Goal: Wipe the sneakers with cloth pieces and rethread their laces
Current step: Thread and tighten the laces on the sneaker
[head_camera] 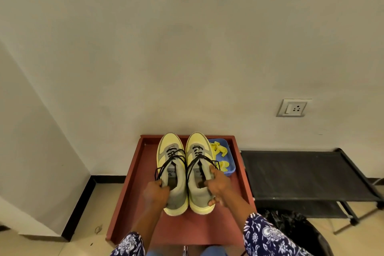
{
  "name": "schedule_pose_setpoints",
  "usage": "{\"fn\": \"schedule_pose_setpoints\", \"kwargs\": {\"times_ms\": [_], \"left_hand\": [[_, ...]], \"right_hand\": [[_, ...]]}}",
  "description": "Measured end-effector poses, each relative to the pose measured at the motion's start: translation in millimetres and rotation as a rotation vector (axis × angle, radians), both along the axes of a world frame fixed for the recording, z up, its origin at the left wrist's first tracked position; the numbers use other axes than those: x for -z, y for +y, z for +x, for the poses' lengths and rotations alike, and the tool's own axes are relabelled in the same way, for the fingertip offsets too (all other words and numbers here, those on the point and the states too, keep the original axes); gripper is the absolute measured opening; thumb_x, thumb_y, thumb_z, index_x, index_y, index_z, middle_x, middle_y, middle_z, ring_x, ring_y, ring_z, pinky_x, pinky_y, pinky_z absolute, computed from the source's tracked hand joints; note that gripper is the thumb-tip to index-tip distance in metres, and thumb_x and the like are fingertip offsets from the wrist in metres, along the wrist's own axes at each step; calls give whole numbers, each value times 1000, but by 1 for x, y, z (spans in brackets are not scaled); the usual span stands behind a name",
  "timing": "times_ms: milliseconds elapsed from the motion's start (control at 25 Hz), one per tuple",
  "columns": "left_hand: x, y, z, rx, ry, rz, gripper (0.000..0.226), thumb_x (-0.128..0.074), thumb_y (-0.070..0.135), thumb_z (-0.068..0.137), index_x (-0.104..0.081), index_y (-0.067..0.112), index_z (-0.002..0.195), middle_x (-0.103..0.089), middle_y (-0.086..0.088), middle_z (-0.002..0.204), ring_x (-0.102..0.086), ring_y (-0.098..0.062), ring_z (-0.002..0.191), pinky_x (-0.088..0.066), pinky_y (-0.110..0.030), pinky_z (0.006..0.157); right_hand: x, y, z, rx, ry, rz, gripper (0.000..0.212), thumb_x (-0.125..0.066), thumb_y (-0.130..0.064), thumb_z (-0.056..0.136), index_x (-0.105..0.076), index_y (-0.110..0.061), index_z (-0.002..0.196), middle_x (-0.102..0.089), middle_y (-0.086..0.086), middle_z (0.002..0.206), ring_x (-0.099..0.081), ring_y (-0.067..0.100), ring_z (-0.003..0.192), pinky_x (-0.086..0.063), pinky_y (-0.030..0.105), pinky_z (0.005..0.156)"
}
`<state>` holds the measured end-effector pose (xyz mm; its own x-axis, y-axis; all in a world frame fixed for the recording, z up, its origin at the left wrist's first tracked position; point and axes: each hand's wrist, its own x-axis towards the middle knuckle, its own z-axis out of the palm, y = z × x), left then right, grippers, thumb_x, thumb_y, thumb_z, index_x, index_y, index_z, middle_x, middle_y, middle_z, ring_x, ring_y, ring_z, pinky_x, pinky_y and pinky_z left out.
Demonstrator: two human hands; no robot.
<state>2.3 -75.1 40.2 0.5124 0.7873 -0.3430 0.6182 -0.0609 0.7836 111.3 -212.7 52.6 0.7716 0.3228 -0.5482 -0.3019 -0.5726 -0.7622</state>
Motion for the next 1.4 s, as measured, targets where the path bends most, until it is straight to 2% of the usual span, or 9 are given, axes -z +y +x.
{"fn": "schedule_pose_setpoints", "kwargs": {"times_ms": [120, 280, 440, 560, 760, 880, 1080, 1240, 1400], "left_hand": [[-6, -13, 19, 45, -33, 14, 26, -57, 0, 75, -47, 10, 52, -48, -9, 54, -58, -31, 60, -55, -49, 64], [-13, -40, 46, 140, -73, 31, 12, -56, 9, 70, -54, 10, 59, -52, -12, 62, -62, -34, 66, -57, -49, 65], [-11, -70, 73, 159, -96, 32, 25, -55, 1, 73, -46, 11, 52, -46, -10, 59, -50, -24, 58, -54, -50, 62], [-4, -95, 94, 197, -107, 5, 21, -55, 1, 74, -48, 11, 57, -43, -10, 60, -45, -21, 57, -49, -43, 53], [12, -140, 128, 281, -145, -70, 15, -44, 14, 60, -32, 14, 51, -32, -4, 52, -38, -20, 57, -33, -34, 56], [20, -167, 147, 308, -135, -94, 7, -39, 19, 52, -35, 13, 51, -36, -6, 53, -44, -23, 61, -36, -34, 57], [26, -203, 170, 375, -92, -76, 22, -47, 18, 64, -32, 15, 49, -40, -19, 59, -53, -36, 69, -33, -30, 60], [40, -222, 189, 411, -53, -88, 13, -44, 18, 61, -32, 13, 56, -35, -9, 60, -44, -22, 61, -34, -32, 56], [51, -231, 203, 448, -19, -110, 28, -48, 6, 74, -32, 13, 52, -33, -3, 56, -45, -22, 60, -39, -35, 57]], "right_hand": [[-15, -21, 14, 12, -20, 10, 71, -53, -4, 85, -26, -33, 144, -42, 8, 138, -57, 38, 99, -57, 54, 65], [-33, -60, 33, 57, -77, -14, 67, -52, -4, 88, -26, -28, 144, -43, 11, 133, -59, 40, 95, -58, 48, 58], [-34, -97, 52, 138, -76, -19, 66, -49, -5, 87, -27, -31, 144, -46, 11, 127, -60, 42, 93, -58, 53, 59], [-32, -127, 67, 183, -70, -23, 64, -47, -4, 89, -27, -31, 144, -46, 10, 129, -56, 40, 98, -58, 52, 58], [-18, -174, 96, 244, -82, -52, 61, -39, -5, 90, -28, -33, 143, -48, 10, 125, -58, 38, 89, -58, 46, 52], [-7, -200, 114, 271, -74, -67, 61, -37, -5, 90, -29, -34, 143, -50, 11, 123, -58, 38, 90, -56, 41, 49], [13, -239, 138, 312, -51, -82, 61, -39, -4, 88, -32, -34, 141, -46, 9, 128, -54, 39, 92, -55, 39, 48], [31, -258, 156, 359, -27, -83, 62, -43, -5, 88, -32, -36, 140, -46, 9, 128, -53, 40, 93, -55, 41, 49], [46, -268, 170, 378, -13, -98, 59, -41, -8, 91, -30, -34, 142, -44, 9, 131, -52, 44, 99, -55, 39, 50]]}}
